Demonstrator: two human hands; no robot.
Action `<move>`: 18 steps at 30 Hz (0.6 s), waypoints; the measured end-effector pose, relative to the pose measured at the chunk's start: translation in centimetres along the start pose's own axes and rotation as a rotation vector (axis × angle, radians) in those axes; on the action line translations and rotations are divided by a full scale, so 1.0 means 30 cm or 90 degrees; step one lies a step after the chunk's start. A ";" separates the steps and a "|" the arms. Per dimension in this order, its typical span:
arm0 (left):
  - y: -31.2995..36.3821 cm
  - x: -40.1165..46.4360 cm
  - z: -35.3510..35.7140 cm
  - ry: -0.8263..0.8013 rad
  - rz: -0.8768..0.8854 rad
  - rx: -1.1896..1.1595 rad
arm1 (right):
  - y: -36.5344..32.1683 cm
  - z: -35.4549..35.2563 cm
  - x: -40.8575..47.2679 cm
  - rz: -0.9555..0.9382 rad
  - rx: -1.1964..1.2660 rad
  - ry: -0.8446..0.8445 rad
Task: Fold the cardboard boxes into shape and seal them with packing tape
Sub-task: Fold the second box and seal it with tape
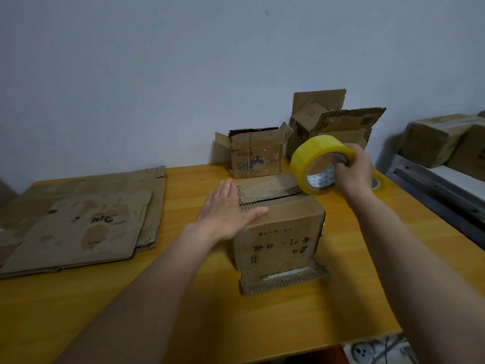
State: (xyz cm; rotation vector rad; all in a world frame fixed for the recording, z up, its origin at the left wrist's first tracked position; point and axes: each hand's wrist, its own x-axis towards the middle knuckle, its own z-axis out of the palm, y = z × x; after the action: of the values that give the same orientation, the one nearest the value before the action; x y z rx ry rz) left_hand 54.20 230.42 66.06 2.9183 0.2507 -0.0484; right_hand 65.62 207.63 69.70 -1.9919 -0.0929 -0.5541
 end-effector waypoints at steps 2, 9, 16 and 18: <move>0.001 -0.001 0.001 0.001 0.001 0.004 | 0.009 -0.012 0.007 -0.013 -0.036 -0.001; 0.010 -0.005 -0.002 -0.010 -0.004 0.006 | 0.064 -0.039 0.014 -0.002 -0.086 -0.006; 0.008 -0.009 0.000 -0.010 0.001 -0.003 | 0.120 -0.034 0.004 0.029 -0.082 -0.037; 0.006 -0.007 0.001 -0.002 -0.002 -0.015 | 0.125 -0.027 0.004 0.029 -0.088 -0.037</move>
State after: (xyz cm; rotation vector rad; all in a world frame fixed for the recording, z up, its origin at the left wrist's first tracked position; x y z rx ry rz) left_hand 54.01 230.19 66.08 2.8949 0.2529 -0.0497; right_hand 66.57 205.13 66.93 -2.1397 -0.0451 -0.4846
